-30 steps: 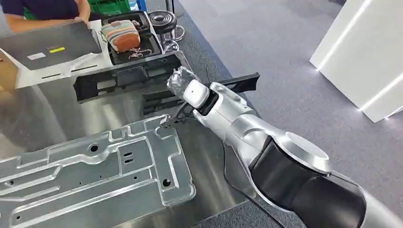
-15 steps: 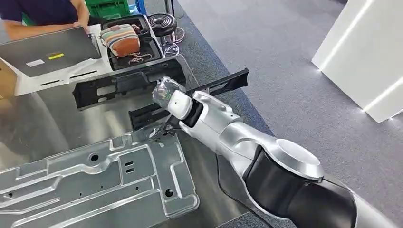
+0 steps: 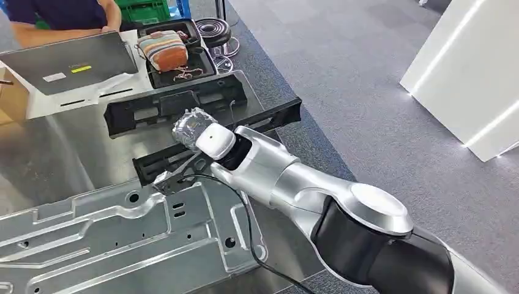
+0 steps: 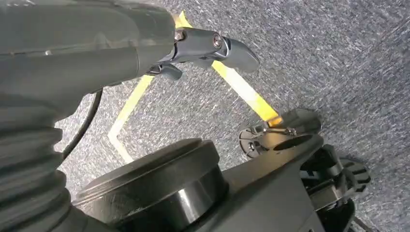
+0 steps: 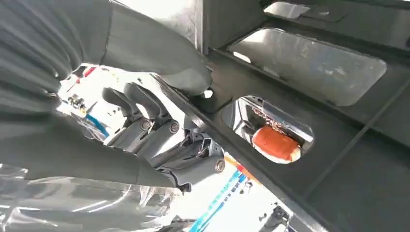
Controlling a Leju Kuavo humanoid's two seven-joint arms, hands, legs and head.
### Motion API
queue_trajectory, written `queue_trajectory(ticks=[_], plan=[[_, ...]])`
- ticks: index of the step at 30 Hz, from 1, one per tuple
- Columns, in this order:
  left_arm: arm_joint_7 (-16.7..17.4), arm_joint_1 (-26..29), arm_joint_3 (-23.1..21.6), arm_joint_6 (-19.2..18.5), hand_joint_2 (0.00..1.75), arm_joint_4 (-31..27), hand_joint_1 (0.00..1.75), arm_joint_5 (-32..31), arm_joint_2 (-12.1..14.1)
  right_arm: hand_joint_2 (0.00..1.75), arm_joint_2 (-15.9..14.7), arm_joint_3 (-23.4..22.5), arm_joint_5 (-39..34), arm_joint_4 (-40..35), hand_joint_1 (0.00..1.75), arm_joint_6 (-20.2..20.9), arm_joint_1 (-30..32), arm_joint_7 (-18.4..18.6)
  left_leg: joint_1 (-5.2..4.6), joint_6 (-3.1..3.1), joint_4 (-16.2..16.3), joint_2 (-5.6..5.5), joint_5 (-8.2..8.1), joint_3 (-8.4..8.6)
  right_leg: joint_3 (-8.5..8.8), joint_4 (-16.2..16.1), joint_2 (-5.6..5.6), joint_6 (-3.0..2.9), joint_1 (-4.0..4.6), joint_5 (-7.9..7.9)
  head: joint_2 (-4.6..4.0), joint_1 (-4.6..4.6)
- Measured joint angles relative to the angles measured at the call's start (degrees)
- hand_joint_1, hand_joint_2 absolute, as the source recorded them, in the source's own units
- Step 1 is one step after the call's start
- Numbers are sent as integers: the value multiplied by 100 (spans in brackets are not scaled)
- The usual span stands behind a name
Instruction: Take the parts from the cabinet and place them on the table.
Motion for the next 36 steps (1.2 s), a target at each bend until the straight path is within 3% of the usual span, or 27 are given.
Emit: queue_trajectory(ticks=[8,15,16,18,19,26,27,36], plan=[[59,-50,15,-33,175,0,0,-208,-13,175,-2,280,-232,0,175,-221,36,-35,0,-2,-1,6,5,1,-9,10,1,17,8,-1,0,0],[35,-70,-149,39,175,0,0,-586,-15,175,0,435,-315,-92,175,-348,134,-291,1,-10,-3,9,9,6,-16,26,6,14,15,-2,0,0],[20,-70,-171,26,0,0,0,-610,-13,0,0,468,-293,-127,0,-354,153,-317,1,-12,-3,10,9,6,-17,28,6,14,15,-2,0,0],[-15,-73,-208,9,0,0,0,-636,-13,0,0,557,-258,-196,0,-361,203,-363,1,-18,-4,10,11,6,-21,32,7,13,16,-3,0,0],[-31,-74,-223,11,175,0,0,-653,-15,0,0,584,-247,-227,0,-361,252,-374,2,-20,-4,10,13,4,-22,32,6,13,18,-3,0,0],[-28,-70,-302,98,175,0,0,-634,-13,0,0,710,-216,-302,0,-381,346,-382,2,-29,-4,8,20,-11,-38,37,5,10,17,0,0,0],[-13,-69,-302,102,0,0,0,-612,-15,0,0,724,-214,-302,0,-383,349,-383,2,-29,-4,8,20,-12,-38,37,5,10,17,0,0,0],[42,-66,-301,100,0,0,0,-529,-13,0,-2,750,-208,-297,0,-477,364,-380,2,-29,-4,9,19,-18,-46,37,6,10,17,0,0,0]])
